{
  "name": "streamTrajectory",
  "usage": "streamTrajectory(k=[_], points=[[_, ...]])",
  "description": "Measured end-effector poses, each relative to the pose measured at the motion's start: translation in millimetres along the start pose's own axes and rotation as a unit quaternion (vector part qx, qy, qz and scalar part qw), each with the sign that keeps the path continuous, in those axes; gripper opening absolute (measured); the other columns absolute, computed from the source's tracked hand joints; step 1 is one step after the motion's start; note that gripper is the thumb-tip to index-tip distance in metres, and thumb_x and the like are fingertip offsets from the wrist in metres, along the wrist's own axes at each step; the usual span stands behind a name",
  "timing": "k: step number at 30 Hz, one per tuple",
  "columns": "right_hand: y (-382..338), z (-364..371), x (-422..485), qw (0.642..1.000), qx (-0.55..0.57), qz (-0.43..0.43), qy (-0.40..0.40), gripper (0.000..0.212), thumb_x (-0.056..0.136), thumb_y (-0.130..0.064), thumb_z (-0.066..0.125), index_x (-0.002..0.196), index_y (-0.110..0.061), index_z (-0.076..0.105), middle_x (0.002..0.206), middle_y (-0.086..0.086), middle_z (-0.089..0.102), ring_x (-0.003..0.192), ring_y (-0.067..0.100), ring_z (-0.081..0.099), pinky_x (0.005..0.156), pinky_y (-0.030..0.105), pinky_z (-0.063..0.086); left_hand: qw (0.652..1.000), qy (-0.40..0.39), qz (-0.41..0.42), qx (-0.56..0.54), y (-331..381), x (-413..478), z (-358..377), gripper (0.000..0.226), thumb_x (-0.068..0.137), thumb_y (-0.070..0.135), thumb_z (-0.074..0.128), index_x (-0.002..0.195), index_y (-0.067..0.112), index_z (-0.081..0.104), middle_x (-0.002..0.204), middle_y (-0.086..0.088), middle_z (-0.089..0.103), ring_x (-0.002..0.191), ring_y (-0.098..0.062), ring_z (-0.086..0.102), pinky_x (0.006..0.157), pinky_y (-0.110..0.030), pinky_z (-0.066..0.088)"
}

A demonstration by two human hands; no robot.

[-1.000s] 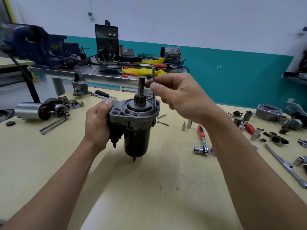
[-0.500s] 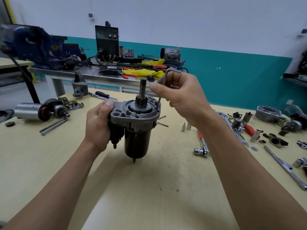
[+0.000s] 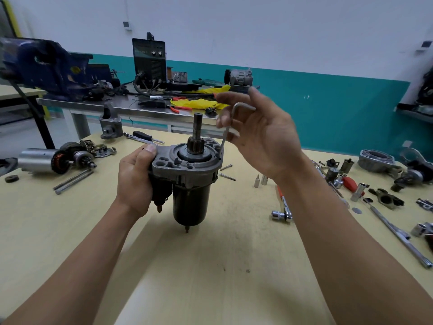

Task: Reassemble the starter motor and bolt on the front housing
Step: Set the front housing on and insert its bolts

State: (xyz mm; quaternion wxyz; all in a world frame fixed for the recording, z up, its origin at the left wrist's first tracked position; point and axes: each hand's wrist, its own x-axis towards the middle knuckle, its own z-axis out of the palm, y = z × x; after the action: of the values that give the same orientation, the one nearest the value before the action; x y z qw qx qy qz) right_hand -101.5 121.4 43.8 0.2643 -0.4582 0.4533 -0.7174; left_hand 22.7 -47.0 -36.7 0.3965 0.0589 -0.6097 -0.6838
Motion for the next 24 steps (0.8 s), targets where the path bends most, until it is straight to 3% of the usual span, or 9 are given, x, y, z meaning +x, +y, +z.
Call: streamTrajectory(k=[4,11,15,21,24], points=[[7,2,2,0.995,0.09,0.023,-0.032,0.05,0.101,-0.043,0.032,0.1,-0.015,0.073,0.072,-0.001,0.056,0.08,0.016,0.051,0.078,0.035,0.037,1.0,-0.001,-0.004,-0.005,2,-1,1,0.076,0.075,0.051,0.056,0.104,-0.019,0.053,0.11,-0.054,0.048,0.095,-0.044,0.053,0.092,-0.077,0.037],[9,10,7,0.977,0.206,0.053,-0.004,0.025,0.082,-0.044,0.062,0.081,-0.019,0.065,0.071,-0.004,0.051,0.072,0.013,0.049,0.069,0.029,0.037,1.0,0.0,-0.01,-0.018,1,0,1,0.075,0.073,0.05,0.057,0.105,-0.018,0.055,0.113,-0.053,0.049,0.098,-0.052,0.055,0.097,-0.075,0.035],[3,18,11,0.982,0.179,0.044,0.031,0.021,0.082,-0.032,0.067,0.068,-0.018,0.065,0.063,-0.004,0.05,0.061,0.011,0.046,0.057,0.023,0.037,1.0,0.007,-0.008,-0.005,3,-1,2,0.054,0.073,0.05,0.057,0.089,-0.001,0.059,0.111,-0.053,0.05,0.095,-0.044,0.055,0.094,-0.074,0.039],[-3,29,12,0.991,0.105,0.021,0.079,0.023,0.087,-0.019,0.066,0.071,-0.014,0.051,0.059,-0.002,0.044,0.054,0.01,0.038,0.05,0.02,0.029,1.0,0.006,0.0,0.007,1,1,3,0.072,0.073,0.051,0.056,0.102,-0.015,0.057,0.109,-0.052,0.051,0.093,-0.045,0.055,0.086,-0.076,0.04],[0,30,11,0.992,0.089,0.001,0.091,0.02,0.092,-0.017,0.065,0.075,-0.012,0.054,0.06,-0.002,0.044,0.055,0.01,0.037,0.05,0.021,0.028,1.0,0.011,0.016,0.023,0,2,2,0.066,0.075,0.05,0.055,0.095,-0.012,0.059,0.105,-0.051,0.052,0.089,-0.051,0.055,0.079,-0.068,0.044]])
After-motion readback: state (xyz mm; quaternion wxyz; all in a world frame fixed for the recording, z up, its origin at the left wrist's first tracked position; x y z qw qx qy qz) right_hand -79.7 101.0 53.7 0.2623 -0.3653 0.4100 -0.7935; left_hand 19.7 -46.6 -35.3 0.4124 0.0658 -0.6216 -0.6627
